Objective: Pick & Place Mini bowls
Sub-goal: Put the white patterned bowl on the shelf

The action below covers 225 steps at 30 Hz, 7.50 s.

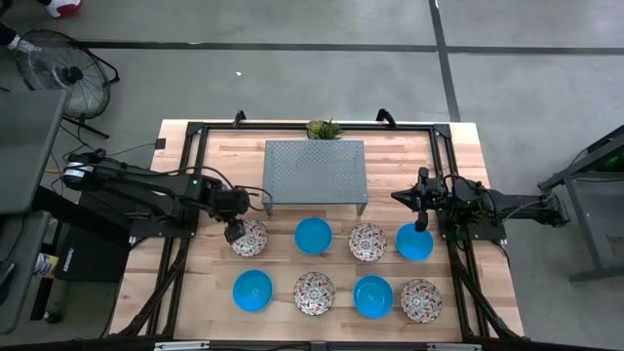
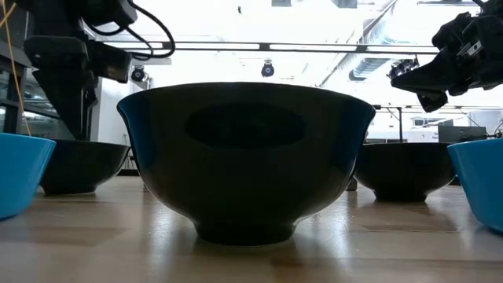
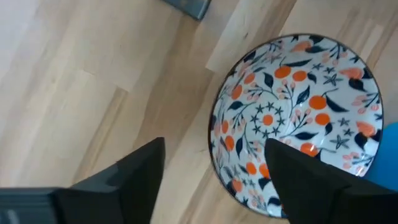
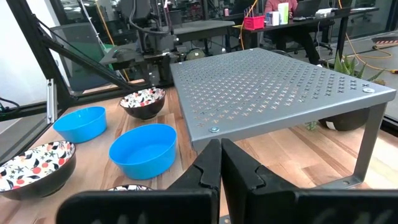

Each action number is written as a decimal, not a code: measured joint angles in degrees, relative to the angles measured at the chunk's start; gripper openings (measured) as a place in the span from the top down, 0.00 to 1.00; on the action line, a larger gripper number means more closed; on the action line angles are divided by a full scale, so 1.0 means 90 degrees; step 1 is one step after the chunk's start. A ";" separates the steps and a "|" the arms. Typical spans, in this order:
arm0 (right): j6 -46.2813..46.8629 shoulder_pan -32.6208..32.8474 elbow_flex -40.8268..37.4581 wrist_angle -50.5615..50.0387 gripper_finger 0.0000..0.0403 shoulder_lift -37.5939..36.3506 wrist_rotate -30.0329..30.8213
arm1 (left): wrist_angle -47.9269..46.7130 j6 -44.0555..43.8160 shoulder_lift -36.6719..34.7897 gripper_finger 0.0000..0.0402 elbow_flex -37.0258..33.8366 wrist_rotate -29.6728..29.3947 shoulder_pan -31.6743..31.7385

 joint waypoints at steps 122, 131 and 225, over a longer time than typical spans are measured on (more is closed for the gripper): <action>0.0001 0.0002 0.0000 0.0043 1.00 0.0000 0.0000 | -0.2853 0.0497 0.1259 0.99 0.4733 0.0387 0.2001; 0.0000 0.0002 0.0000 0.0044 1.00 0.0000 0.0000 | -0.3680 0.2972 0.2647 0.99 0.6228 0.1451 0.3500; 0.0000 0.0002 0.0000 0.0041 1.00 0.0000 0.0000 | -0.4283 0.4601 0.5832 0.78 0.8361 0.1998 0.4078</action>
